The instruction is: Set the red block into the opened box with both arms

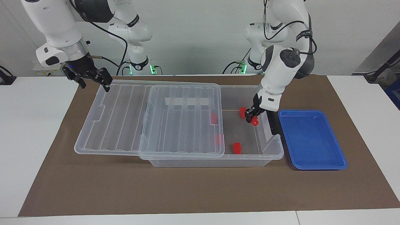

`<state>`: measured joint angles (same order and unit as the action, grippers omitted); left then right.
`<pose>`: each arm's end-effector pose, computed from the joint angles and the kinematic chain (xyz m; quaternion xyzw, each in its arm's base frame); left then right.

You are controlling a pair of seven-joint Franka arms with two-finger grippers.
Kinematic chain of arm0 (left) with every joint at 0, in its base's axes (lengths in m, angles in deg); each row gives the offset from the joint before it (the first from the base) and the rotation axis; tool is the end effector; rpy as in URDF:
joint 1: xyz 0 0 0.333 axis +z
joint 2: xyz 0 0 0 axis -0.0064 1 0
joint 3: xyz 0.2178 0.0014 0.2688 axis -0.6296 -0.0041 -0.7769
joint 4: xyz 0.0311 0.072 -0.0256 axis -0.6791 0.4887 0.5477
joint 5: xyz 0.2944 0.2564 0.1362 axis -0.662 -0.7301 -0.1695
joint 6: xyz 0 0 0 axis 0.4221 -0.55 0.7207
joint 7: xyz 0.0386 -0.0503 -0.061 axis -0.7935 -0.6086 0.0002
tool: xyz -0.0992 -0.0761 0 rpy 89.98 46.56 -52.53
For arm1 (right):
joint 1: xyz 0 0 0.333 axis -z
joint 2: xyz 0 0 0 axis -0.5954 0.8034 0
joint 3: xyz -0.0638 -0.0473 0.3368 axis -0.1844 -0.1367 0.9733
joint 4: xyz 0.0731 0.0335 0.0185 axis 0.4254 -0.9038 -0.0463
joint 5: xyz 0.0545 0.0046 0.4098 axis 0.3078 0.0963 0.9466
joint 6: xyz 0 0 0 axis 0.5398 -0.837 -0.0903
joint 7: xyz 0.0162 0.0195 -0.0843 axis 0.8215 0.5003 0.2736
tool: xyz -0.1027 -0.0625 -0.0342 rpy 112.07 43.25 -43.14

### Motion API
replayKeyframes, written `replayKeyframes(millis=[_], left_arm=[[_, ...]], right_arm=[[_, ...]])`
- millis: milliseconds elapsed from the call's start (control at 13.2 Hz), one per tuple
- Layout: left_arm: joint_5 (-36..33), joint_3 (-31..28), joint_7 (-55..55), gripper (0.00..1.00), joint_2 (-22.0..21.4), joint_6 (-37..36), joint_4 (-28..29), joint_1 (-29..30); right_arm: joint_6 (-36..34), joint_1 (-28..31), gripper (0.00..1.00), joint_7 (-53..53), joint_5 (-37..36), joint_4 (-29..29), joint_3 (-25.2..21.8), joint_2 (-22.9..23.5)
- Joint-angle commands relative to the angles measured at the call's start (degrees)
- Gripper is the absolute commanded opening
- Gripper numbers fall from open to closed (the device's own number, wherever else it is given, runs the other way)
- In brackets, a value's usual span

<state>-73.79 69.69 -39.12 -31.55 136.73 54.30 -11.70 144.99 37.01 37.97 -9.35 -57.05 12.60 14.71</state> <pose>0.5787 -0.2215 0.4292 0.9739 0.2149 -0.0003 0.0732 0.5821 0.0019 0.6318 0.9949 -0.1002 -0.0081 0.0124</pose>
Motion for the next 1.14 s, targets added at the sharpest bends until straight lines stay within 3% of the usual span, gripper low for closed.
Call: replayKeyframes(millis=[0, 455, 682, 1061], left_arm=[[-1.3, -0.8, 4.5, 0.0, -0.2, 5.6, 5.6, -2.4], [-4.5, -0.9, 4.7, 0.0, 4.3, 9.7, 7.6, -4.0], [-6.9, -0.8, 4.6, 0.0, 5.4, 14.8, 10.9, -4.2], [-6.9, -0.8, 4.6, 0.0, 6.0, 15.3, 11.0, -4.4]], right_arm=[[1.7, 0.0, 1.0, -1.4, -0.4, -2.5, 0.2, -1.9], [1.7, 0.7, 1.0, -0.8, 0.4, -2.4, 0.2, -1.9], [1.9, 0.7, 1.0, -0.8, 0.4, -2.5, 0.2, -1.8], [4.3, 0.8, 1.0, -1.3, 0.4, -2.9, 0.2, -1.8]])
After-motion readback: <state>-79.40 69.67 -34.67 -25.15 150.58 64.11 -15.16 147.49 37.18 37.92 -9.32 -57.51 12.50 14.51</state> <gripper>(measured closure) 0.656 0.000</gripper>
